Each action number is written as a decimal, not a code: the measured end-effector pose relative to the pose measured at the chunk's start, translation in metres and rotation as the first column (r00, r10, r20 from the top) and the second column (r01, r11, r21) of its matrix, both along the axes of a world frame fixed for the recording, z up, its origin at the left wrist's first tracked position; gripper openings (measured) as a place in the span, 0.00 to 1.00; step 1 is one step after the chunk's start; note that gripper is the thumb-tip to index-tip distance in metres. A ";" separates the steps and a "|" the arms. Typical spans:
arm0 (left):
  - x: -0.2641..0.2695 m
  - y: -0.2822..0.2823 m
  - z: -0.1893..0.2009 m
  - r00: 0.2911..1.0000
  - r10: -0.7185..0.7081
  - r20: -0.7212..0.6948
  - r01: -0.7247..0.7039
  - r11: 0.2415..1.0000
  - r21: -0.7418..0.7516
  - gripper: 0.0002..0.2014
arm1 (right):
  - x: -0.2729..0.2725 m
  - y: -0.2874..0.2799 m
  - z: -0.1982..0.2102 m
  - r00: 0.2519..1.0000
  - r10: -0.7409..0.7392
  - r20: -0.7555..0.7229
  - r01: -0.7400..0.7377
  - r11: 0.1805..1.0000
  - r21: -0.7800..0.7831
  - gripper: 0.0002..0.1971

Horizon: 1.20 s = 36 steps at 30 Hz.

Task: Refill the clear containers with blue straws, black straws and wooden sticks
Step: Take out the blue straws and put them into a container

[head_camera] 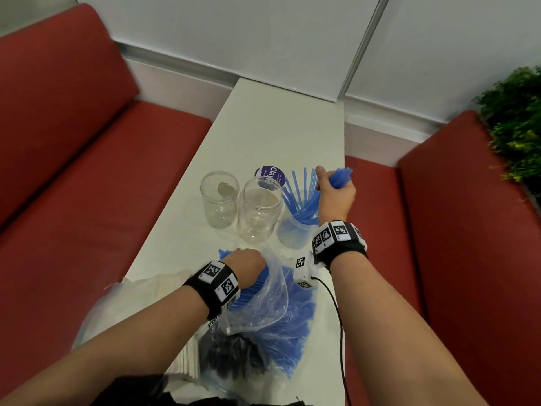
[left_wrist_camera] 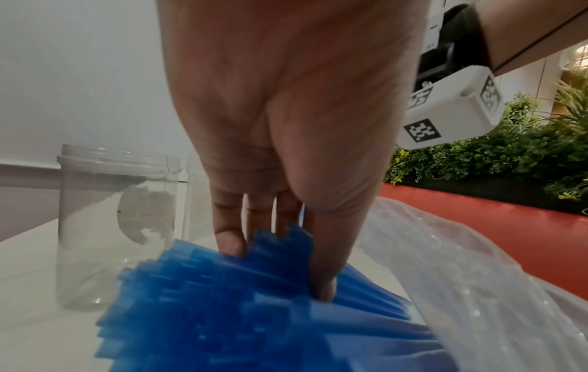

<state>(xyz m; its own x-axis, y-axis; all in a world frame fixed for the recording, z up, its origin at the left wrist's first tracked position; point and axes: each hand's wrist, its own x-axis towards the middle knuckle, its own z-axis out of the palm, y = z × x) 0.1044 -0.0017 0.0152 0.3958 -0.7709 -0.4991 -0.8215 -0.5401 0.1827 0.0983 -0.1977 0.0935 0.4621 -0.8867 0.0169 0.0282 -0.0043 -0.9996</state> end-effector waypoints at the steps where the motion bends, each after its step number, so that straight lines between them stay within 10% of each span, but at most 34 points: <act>1: 0.000 -0.001 0.000 1.000 -0.004 0.002 0.004 1.000 0.013 0.11 | 0.000 0.000 0.001 1.000 0.001 0.008 -0.001 1.000 -0.020 0.12; 17: -0.011 0.000 0.002 0.992 -0.020 0.122 0.010 0.997 0.082 0.12 | -0.007 0.000 0.000 0.984 0.123 -0.127 -0.136 0.986 -0.099 0.12; 23: -0.016 -0.001 0.012 0.982 -0.097 0.161 0.059 0.972 0.230 0.15 | -0.011 0.006 0.010 1.000 0.015 -0.014 -0.020 0.914 -0.406 0.11; 29: -0.019 -0.002 0.021 0.986 -0.068 0.154 0.026 0.965 0.260 0.18 | -0.018 0.003 -0.014 0.851 0.116 -0.513 -0.355 0.846 -0.398 0.14; 34: -0.016 0.004 0.021 0.994 0.002 0.111 -0.022 0.984 0.177 0.17 | -0.014 0.003 -0.008 0.848 0.023 -0.530 -0.385 0.713 -0.585 0.24; 36: -0.014 0.005 0.019 0.997 0.023 0.077 -0.030 0.995 0.093 0.18 | -0.013 0.005 -0.011 0.685 -0.014 -0.728 -0.569 0.613 -0.548 0.29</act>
